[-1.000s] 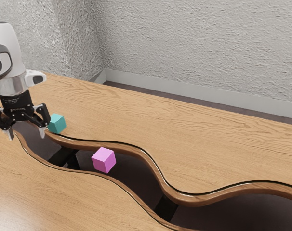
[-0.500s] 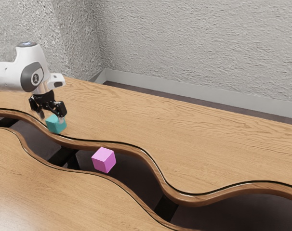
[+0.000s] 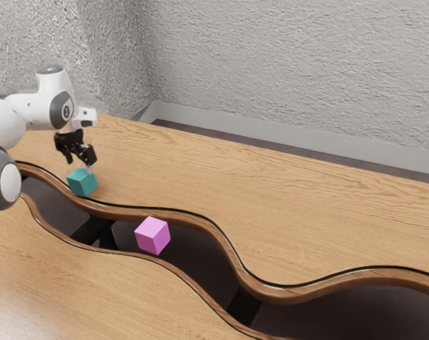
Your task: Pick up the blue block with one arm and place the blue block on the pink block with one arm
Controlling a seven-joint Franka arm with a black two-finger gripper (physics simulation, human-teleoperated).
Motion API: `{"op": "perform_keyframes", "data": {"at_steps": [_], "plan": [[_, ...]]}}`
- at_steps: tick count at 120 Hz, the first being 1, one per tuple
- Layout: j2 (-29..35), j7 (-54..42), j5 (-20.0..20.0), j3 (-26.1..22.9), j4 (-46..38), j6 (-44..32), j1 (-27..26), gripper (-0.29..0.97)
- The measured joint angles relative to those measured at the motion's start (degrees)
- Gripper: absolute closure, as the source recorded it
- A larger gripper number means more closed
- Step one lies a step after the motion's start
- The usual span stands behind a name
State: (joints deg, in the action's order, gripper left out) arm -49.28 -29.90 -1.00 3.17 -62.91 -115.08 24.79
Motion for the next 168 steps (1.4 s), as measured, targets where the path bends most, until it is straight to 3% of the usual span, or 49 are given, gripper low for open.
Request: {"op": "perform_keyframes", "data": {"at_steps": [110,145,168], "plan": [[-3.4,-11.9,2.7,0.1,1.2,3.5,0.5,0.00],[-3.8,-13.2,3.4,0.1,1.8,3.5,0.6,0.21],[-3.9,-13.6,3.8,0.1,1.9,3.4,0.6,0.28]]}}
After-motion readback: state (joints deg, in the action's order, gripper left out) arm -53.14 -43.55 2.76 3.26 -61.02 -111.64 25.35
